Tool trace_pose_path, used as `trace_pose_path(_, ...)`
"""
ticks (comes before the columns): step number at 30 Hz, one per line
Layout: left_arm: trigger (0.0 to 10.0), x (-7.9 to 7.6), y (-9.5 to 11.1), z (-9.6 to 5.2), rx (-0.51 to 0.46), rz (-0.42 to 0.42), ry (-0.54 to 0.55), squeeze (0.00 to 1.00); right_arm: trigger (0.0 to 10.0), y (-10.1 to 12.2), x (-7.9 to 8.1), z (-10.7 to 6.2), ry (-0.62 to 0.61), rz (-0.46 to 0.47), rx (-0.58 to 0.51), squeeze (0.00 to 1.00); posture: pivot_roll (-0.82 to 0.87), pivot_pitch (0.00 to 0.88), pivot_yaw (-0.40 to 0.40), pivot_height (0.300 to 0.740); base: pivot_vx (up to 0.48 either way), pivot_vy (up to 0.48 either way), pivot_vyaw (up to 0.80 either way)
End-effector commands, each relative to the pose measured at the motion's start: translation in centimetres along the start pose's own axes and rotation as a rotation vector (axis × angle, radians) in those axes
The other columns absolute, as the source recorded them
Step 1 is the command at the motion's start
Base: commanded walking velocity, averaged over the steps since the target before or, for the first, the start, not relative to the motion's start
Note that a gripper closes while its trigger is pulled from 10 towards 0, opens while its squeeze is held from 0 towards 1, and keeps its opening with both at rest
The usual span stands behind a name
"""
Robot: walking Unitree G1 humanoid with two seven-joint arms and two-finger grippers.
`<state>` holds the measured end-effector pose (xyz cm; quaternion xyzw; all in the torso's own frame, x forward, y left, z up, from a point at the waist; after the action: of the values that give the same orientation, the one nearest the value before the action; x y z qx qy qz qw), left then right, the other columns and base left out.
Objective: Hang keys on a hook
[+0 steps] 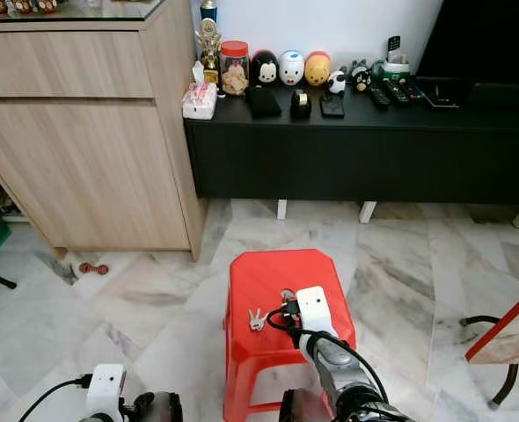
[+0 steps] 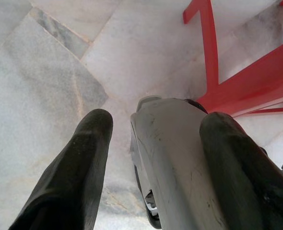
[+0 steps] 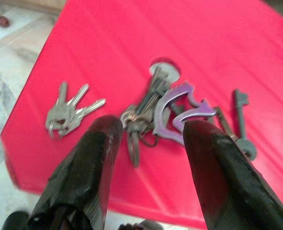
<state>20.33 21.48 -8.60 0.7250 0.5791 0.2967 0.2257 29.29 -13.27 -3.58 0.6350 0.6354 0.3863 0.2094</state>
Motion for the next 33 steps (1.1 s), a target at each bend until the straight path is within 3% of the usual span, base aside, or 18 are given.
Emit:
trace_pose_path(1,10.0,-0.9,-1.3,-0.3,0.042,0.002,-0.028,0.00,10.0,0.1,-0.1,0.0,-0.005,0.013,0.011,0.00,0.03,0.072,-0.079,0.618,0.000,0.000,0.00)
trace_pose_path(8,10.0,-1.0,-0.5,-0.2,-0.007,0.003,-0.028,0.00,10.0,0.5,-0.6,-0.1,-0.023,0.037,-0.024,0.00,0.04,0.101,-0.091,0.618,0.000,0.000,0.00)
trace_pose_path(19,10.0,-0.9,-2.4,-1.1,0.008,-0.002,-0.017,0.00,10.0,-0.2,-0.4,-0.3,0.014,0.049,-0.045,0.00,0.06,0.159,-0.105,0.618,0.000,0.000,0.00)
trace_pose_path(33,10.0,-0.4,-2.8,-1.5,-0.007,-0.009,0.002,0.00,10.0,1.8,0.8,0.1,0.077,0.034,-0.106,0.00,0.07,0.203,-0.113,0.618,0.000,0.000,0.00)
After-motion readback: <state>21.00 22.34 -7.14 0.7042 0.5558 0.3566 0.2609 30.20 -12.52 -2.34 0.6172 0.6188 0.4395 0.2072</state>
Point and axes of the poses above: a point about 5 cm out from each wrist's last joint towards the gripper, its own z axis pointing out of the wrist towards the gripper, its own y axis along the axis of the wrist's last joint, x = y × z, the point moved 2 cm from there along z, pointing out of the wrist towards the gripper, and after that the axes turned 13 degrees about z, right-handed, at the moved point
